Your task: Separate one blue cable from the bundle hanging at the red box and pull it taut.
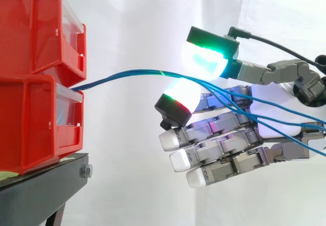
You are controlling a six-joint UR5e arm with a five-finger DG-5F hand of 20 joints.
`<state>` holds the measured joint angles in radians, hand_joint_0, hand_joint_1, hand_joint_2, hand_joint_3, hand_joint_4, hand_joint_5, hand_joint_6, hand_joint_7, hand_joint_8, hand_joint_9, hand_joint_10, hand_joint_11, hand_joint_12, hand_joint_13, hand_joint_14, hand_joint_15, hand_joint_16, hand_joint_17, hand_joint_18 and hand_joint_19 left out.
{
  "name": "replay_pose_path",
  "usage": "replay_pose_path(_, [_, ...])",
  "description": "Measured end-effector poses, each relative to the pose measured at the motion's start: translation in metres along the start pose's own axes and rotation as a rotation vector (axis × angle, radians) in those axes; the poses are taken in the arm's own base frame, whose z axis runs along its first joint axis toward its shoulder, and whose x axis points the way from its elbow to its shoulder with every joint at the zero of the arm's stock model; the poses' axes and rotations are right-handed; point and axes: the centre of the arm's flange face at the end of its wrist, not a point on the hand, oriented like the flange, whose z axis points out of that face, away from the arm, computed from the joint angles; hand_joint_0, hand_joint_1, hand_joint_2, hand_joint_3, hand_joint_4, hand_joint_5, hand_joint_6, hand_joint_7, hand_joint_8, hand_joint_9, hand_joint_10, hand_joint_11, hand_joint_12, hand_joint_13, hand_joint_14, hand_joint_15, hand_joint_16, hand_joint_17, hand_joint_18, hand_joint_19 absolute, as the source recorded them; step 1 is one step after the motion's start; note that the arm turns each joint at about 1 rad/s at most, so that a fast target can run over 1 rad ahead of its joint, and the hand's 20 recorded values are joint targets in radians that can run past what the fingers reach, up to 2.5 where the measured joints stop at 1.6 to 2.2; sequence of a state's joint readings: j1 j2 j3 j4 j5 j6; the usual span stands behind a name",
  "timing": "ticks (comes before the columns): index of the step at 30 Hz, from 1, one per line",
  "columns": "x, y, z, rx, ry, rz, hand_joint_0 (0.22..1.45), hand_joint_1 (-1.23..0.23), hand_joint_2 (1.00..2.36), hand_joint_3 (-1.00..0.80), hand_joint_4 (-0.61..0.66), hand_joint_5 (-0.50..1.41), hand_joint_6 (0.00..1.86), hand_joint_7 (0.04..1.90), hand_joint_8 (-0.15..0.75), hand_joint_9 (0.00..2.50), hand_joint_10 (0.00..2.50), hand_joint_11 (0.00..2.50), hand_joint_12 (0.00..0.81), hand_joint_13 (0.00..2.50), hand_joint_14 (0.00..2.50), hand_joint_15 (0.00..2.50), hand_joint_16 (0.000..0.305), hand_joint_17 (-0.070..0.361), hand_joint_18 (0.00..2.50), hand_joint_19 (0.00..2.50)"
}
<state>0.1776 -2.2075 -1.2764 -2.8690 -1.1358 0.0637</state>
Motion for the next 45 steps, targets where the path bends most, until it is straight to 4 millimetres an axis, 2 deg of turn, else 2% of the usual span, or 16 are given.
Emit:
replay_pose_path(2, [-0.0005,-0.0001,0.0001,0.000,-0.001,0.000,0.63,-0.74,1.02,-0.30,-0.01,-0.20,0.86,1.14,0.223,0.71,0.02,0.55,0.313,0.71,0.01,0.37,0.037,0.084,0.59,0.31])
replay_pose_path(6, [-0.0007,0.0000,0.0002,0.000,-0.001,0.000,0.65,-0.80,1.02,-0.30,-0.04,-0.20,0.87,1.14,0.221,0.71,0.02,0.55,0.313,0.71,0.02,0.37,0.038,0.085,0.61,0.32])
replay_pose_path(11, [-0.0012,-0.0002,0.0003,0.000,-0.002,0.001,0.71,-0.80,1.00,-0.49,-0.04,-0.20,0.88,1.13,0.212,0.74,0.02,0.55,0.313,0.74,0.01,0.38,0.038,0.086,0.68,0.33])
replay_pose_path(13, [-0.0015,-0.0001,0.0003,0.001,-0.003,0.001,0.71,-0.80,1.00,-0.50,-0.02,-0.20,0.88,1.12,0.211,0.75,0.02,0.56,0.310,0.75,0.01,0.38,0.038,0.085,0.69,0.34])
replay_pose_path(21, [-0.0017,-0.0003,0.0002,0.002,-0.003,0.012,0.64,-0.82,1.00,-0.50,0.05,-0.18,0.86,1.18,0.224,0.82,0.02,0.59,0.310,0.77,0.02,0.41,0.038,0.085,0.70,0.37])
replay_pose_path(26, [-0.0020,-0.0004,0.0002,0.002,-0.005,0.018,0.52,-0.83,1.00,-0.50,0.09,-0.17,0.85,1.12,0.239,0.86,0.01,0.58,0.326,0.80,0.02,0.42,0.041,0.092,0.75,0.39])
replay_pose_path(39, [-0.0031,-0.0004,0.0003,0.003,-0.006,0.021,0.46,-0.83,1.00,-0.50,0.10,-0.16,0.83,1.09,0.256,0.88,0.01,0.59,0.347,0.82,0.02,0.44,0.044,0.100,0.77,0.39])
replay_pose_path(45, [-0.0042,-0.0002,0.0005,0.002,-0.008,0.021,0.47,-0.71,1.00,-0.50,0.11,-0.16,0.82,1.08,0.255,0.88,0.02,0.60,0.349,0.82,0.02,0.44,0.045,0.100,0.77,0.39])
